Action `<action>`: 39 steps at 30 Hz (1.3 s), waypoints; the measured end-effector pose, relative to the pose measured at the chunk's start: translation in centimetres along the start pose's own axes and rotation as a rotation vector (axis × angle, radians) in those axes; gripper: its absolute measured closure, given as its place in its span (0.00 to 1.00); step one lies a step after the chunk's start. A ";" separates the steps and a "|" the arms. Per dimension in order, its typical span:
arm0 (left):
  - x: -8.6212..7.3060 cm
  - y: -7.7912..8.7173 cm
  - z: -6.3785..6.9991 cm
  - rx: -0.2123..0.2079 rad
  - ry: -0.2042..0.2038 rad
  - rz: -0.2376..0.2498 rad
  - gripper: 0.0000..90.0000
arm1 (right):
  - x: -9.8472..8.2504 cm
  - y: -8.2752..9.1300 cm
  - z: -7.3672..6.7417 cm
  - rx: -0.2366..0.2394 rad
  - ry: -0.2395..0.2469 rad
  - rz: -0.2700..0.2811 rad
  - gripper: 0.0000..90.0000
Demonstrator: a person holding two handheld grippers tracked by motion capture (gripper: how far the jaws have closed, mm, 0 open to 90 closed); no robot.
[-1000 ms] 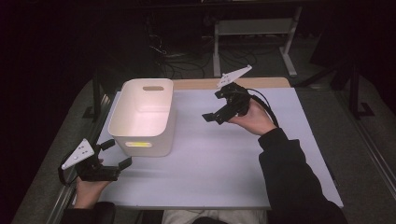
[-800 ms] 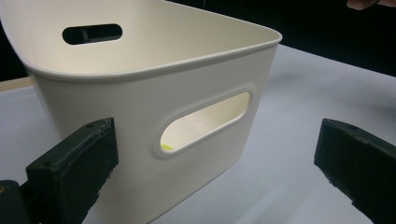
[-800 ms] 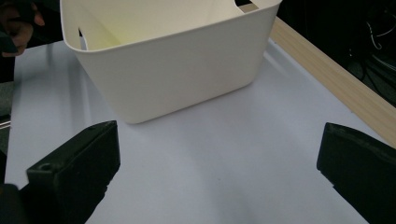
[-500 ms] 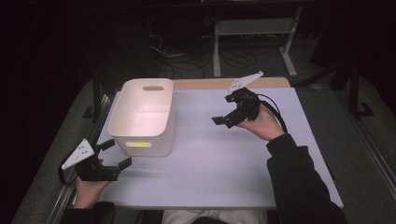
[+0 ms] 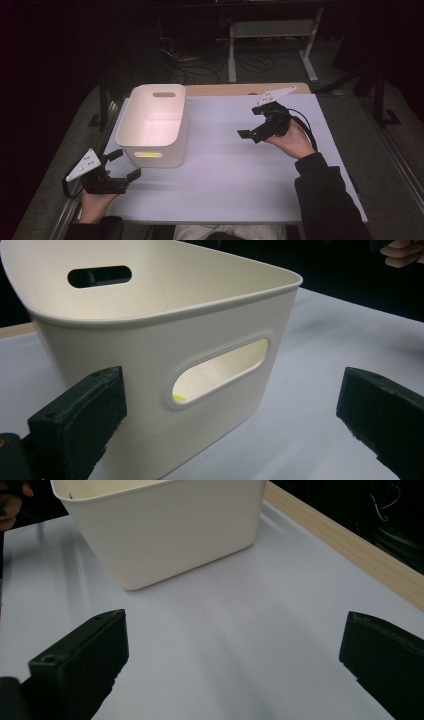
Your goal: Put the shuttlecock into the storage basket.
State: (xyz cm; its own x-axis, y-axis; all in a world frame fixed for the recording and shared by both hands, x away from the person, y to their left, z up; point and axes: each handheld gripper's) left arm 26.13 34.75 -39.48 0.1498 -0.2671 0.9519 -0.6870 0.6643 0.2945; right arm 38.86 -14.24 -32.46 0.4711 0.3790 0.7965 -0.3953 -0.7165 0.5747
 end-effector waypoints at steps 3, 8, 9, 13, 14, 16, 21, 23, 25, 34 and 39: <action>0.0 0.0 0.0 0.000 0.000 0.001 0.00 | -0.6 0.2 0.1 0.004 -0.007 -0.001 0.00; 0.0 0.0 0.0 0.000 0.000 0.002 0.00 | -1.6 0.6 0.3 0.009 -0.023 0.014 0.00; 0.0 0.0 0.0 0.000 0.000 0.002 0.00 | -1.8 0.7 0.3 0.008 -0.023 0.016 0.00; 0.0 0.0 0.0 0.000 0.000 0.002 0.00 | -2.7 1.2 0.5 0.011 -0.038 0.029 0.00; 0.0 0.0 0.0 0.001 0.000 0.002 0.00 | -2.9 1.3 0.5 0.013 -0.042 0.034 0.00; 0.0 0.1 0.0 0.001 -0.001 0.001 0.00 | -3.4 1.5 0.6 0.011 -0.047 0.043 0.00; 0.0 0.1 0.0 0.002 -0.001 0.000 0.00 | -4.5 2.0 0.8 0.000 -0.063 0.046 0.00; 0.0 0.1 0.0 0.002 -0.002 0.000 0.00 | -4.9 2.3 0.9 -0.005 -0.069 0.049 0.00; 0.0 0.1 0.0 0.002 -0.001 0.001 0.00 | -5.4 2.6 0.9 -0.009 -0.077 0.055 0.00; 0.0 0.1 0.0 0.001 -0.002 -0.002 0.00 | -7.3 3.6 1.1 -0.034 -0.100 0.071 0.00; 0.0 0.1 0.0 0.001 -0.001 -0.001 0.00 | -8.2 3.9 1.3 -0.047 -0.108 0.067 0.00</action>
State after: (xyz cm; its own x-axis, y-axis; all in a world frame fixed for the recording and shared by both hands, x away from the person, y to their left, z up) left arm 26.07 34.78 -39.45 0.1497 -0.2689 0.9515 -0.6872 0.6636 0.2956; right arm 34.53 -20.92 -36.96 0.5237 0.2639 0.8100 -0.4641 -0.7090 0.5311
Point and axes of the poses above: each handheld gripper's, and its own axes: y roughly backward along the jaws, x roughly out of its top, z roughly to its right, and after that the axes turned 9 degrees about -y, right-handed
